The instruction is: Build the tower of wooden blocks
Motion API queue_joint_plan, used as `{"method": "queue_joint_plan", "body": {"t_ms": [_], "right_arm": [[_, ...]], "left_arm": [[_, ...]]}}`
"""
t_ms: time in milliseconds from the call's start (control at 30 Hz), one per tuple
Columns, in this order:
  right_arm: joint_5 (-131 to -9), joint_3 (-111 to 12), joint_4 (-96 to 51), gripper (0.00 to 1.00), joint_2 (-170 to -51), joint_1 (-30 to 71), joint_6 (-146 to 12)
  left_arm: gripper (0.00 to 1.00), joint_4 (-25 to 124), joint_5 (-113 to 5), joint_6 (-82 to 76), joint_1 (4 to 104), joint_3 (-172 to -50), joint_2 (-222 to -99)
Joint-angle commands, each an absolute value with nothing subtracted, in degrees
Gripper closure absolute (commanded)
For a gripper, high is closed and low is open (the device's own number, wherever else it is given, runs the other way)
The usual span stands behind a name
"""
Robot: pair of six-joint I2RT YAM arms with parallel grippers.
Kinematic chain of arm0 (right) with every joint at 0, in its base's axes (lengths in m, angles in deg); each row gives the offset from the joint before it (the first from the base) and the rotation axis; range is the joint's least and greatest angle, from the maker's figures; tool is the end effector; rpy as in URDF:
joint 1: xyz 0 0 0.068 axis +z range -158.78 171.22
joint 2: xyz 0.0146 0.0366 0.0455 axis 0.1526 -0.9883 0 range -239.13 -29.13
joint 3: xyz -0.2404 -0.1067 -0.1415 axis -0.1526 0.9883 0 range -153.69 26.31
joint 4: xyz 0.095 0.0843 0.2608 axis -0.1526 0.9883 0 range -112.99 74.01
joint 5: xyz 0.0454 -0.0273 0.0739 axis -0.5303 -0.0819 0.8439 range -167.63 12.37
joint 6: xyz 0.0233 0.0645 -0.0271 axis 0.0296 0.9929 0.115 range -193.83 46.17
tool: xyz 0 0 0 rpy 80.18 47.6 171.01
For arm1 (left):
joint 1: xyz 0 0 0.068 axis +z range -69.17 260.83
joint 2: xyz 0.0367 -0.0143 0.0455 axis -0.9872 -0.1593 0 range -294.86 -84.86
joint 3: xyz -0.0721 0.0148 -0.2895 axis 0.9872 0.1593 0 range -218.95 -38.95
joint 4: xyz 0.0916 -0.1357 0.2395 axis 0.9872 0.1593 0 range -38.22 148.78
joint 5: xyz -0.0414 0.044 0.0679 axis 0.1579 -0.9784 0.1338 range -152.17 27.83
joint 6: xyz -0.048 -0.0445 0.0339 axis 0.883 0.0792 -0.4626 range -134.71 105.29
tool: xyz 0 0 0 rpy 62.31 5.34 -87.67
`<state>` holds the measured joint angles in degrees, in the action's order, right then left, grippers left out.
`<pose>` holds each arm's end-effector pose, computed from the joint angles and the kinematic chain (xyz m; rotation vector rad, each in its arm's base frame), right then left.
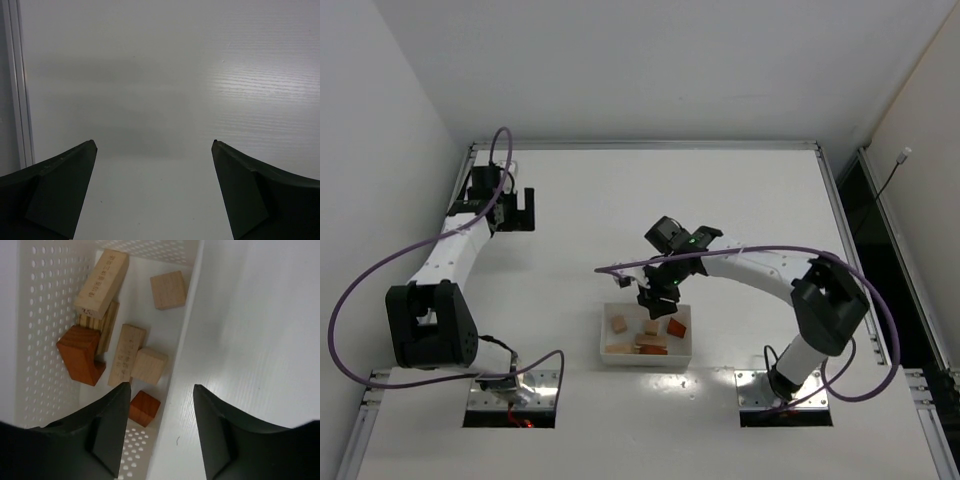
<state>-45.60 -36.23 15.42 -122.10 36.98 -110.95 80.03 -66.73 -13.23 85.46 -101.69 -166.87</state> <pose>0.2196 0.2725 0.1983 -1.8998 1.9325 0.8125 0.3492 0.0332 0.2672 -0.1648 2.3945 0.1212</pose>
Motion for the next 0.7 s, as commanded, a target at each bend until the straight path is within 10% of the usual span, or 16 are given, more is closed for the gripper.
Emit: {"method": "queue_joint_plan", "body": {"t_ms": [0,133,267,667], "right_arm": [[-43.43,-36.36,12.52,0.54,-125.63,38.33,-110.30],[-44.58,-36.88,12.52,0.65,-130.11,38.33,-110.30],[-46.25,-36.88,10.94,1.00,-131.35,38.33,-107.94],[-84.70,-38.28,-5.81,1.00,-116.86,37.80,-92.38]], "left_arm": [[0.01,79.82,-68.41,-14.36,86.46,-103.20,-165.71],[0.01,80.44,-68.41,-13.83,87.07,-104.78,-168.17],[0.01,81.84,-65.25,-14.97,88.91,-106.54,-169.41],[0.01,84.21,-61.56,-10.75,89.45,-111.20,-172.92]]}}
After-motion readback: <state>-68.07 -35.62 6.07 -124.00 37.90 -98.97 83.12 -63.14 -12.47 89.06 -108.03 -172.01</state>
